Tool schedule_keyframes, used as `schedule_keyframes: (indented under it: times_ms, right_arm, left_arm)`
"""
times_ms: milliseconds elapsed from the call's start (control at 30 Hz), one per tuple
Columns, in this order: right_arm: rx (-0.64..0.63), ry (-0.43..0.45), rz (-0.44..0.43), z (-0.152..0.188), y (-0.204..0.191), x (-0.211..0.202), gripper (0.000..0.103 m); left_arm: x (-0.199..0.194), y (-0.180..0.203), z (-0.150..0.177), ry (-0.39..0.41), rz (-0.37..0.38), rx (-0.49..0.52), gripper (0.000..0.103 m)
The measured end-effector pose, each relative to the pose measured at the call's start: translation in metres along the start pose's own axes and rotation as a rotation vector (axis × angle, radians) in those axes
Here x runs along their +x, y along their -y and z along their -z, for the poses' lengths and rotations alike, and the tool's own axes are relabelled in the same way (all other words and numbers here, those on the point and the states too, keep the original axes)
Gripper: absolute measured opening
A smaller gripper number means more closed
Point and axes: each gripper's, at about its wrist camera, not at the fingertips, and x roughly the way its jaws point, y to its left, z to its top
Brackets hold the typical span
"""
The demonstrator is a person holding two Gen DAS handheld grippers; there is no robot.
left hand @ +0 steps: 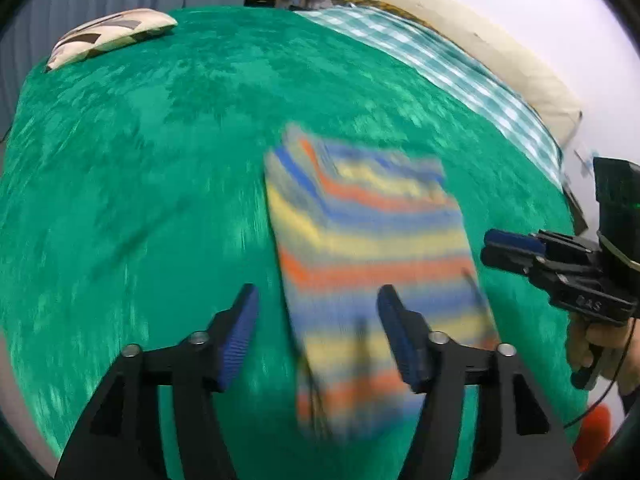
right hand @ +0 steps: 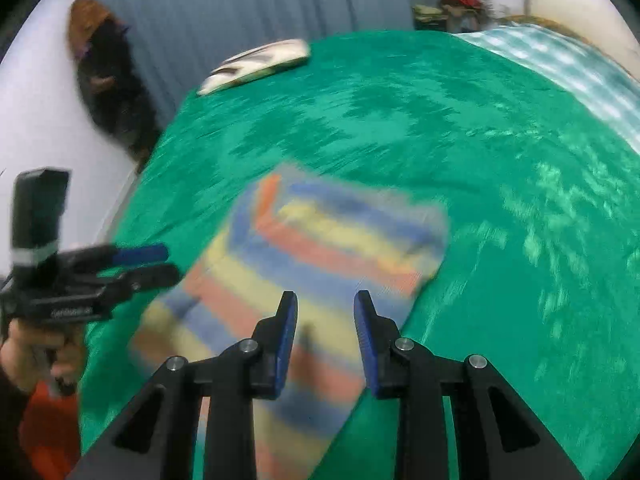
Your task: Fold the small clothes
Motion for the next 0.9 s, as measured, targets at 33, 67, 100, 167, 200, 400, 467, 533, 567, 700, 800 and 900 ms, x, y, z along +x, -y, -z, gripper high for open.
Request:
schedule_keyframes:
  times_ms: [33, 67, 100, 167, 200, 400, 467, 533, 567, 700, 800, 900]
  right_arm:
    - [-0.010, -0.017, -0.019, 0.018, -0.010, -0.004, 0.031]
    - [-0.008, -0.044, -0.029, 0.038, -0.018, -0.003, 0.033]
    - [0.000, -0.085, -0.030, 0.053, -0.021, 0.003, 0.034]
    - [0.026, -0.187, 0.029, 0.093, -0.027, 0.019, 0.035]
    - [0.031, -0.158, 0.055, 0.100, -0.031, 0.010, 0.036]
    - [0.112, -0.014, 0.053, 0.111, -0.056, -0.062, 0.078]
    - [0.103, 0.002, 0.065, 0.115, -0.066, -0.074, 0.078]
    - [0.116, 0.004, 0.068, 0.113, -0.066, -0.079, 0.078]
    - [0.122, 0.002, 0.064, 0.116, -0.067, -0.083, 0.078]
    - [0.120, 0.015, 0.069, 0.118, -0.072, -0.089, 0.078]
    - [0.118, 0.015, 0.071, 0.116, -0.071, -0.090, 0.078]
    - [0.125, 0.013, 0.069, 0.116, -0.066, -0.085, 0.078]
  left_arm:
    - [0.002, 0.000, 0.007, -0.021, -0.019, 0.005, 0.067]
    - [0.011, 0.001, 0.022, -0.071, -0.073, 0.020, 0.067]
    - [0.021, 0.000, 0.030, -0.110, -0.121, 0.025, 0.068]
    - [0.012, -0.001, 0.046, -0.113, -0.152, 0.011, 0.068]
    - [0.000, 0.001, 0.049, -0.110, -0.171, -0.004, 0.076]
    - [-0.052, 0.017, 0.057, -0.037, -0.259, 0.005, 0.089]
    - [-0.059, 0.020, 0.058, -0.028, -0.271, 0.001, 0.089]
    - [-0.065, 0.023, 0.058, -0.024, -0.273, 0.002, 0.089]
    - [-0.066, 0.025, 0.057, -0.020, -0.278, 0.006, 0.089]
    - [-0.066, 0.027, 0.050, -0.006, -0.304, 0.033, 0.089]
    - [-0.064, 0.028, 0.047, -0.003, -0.315, 0.048, 0.089]
    - [-0.060, 0.026, 0.041, -0.004, -0.297, 0.055, 0.089]
